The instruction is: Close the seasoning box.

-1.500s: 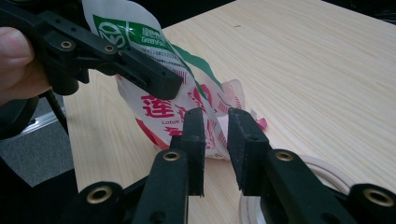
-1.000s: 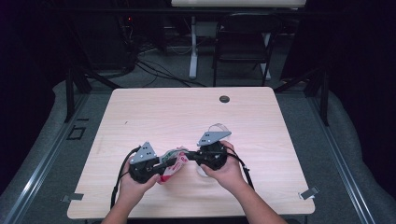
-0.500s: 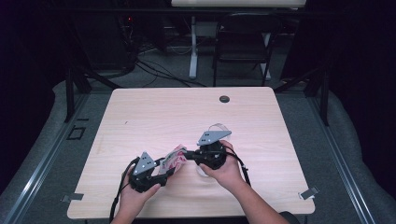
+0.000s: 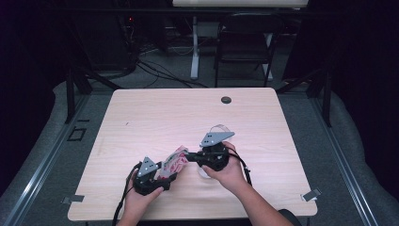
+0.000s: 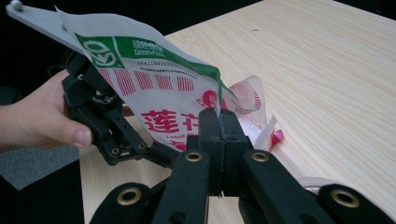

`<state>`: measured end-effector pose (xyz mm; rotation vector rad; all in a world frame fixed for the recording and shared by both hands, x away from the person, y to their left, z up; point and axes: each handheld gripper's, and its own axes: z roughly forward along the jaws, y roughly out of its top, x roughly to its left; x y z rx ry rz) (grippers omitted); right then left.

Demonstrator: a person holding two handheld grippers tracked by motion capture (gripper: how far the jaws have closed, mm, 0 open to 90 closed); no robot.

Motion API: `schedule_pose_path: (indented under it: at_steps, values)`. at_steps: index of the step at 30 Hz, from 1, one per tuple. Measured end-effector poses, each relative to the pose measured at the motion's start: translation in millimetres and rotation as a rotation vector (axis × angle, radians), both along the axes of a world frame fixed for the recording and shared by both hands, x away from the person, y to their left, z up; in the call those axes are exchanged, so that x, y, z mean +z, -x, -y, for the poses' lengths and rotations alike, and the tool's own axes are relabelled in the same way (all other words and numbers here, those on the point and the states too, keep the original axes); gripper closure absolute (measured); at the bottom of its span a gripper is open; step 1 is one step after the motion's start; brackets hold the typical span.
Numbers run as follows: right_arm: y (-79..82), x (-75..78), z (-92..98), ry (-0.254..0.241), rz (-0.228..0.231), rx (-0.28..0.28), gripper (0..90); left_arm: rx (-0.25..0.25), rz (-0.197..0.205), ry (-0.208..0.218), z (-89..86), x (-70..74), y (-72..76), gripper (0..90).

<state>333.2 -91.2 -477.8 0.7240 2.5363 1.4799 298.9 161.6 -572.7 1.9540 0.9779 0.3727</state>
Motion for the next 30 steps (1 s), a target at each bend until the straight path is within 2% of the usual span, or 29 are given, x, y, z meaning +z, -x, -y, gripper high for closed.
schedule_pose_path:
  at_steps: [4,7,10,12,19,21,27,28,30]
  values:
    - [0.5,-0.8,0.9,-0.003,0.001,-0.002,90.0,0.012,-0.017,0.008,1.3,-3.1,-4.1,24.0]
    - [0.6,-1.3,1.5,-0.001,-0.002,-0.001,90.0,0.006,-0.076,0.014,2.9,-6.9,-8.5,24.2]
    - [0.9,-1.7,1.7,-0.002,-0.003,-0.001,90.0,-0.002,-0.081,-0.009,4.3,-8.6,-11.4,24.5]
    - [1.2,-1.8,1.7,-0.002,-0.001,-0.002,90.0,-0.003,-0.096,-0.006,5.3,-9.4,-13.1,24.5]
    - [1.2,-2.1,2.3,-0.002,-0.001,-0.003,90.0,-0.010,-0.100,-0.038,9.9,-12.3,-17.5,25.4]
    - [0.9,-2.5,2.5,-0.006,-0.004,-0.001,90.0,-0.014,-0.095,-0.061,11.9,-13.7,-18.5,25.7]
    - [1.1,-3.3,2.1,-0.004,-0.004,-0.001,90.0,-0.015,-0.105,-0.074,13.3,-14.8,-21.0,26.7]
    - [1.3,-3.5,1.9,-0.004,-0.004,-0.001,90.0,-0.020,-0.105,-0.100,14.9,-15.0,-21.5,27.0]
    - [1.4,-3.7,1.7,-0.001,-0.003,-0.003,90.0,-0.027,-0.099,-0.119,16.6,-15.2,-21.3,27.3]
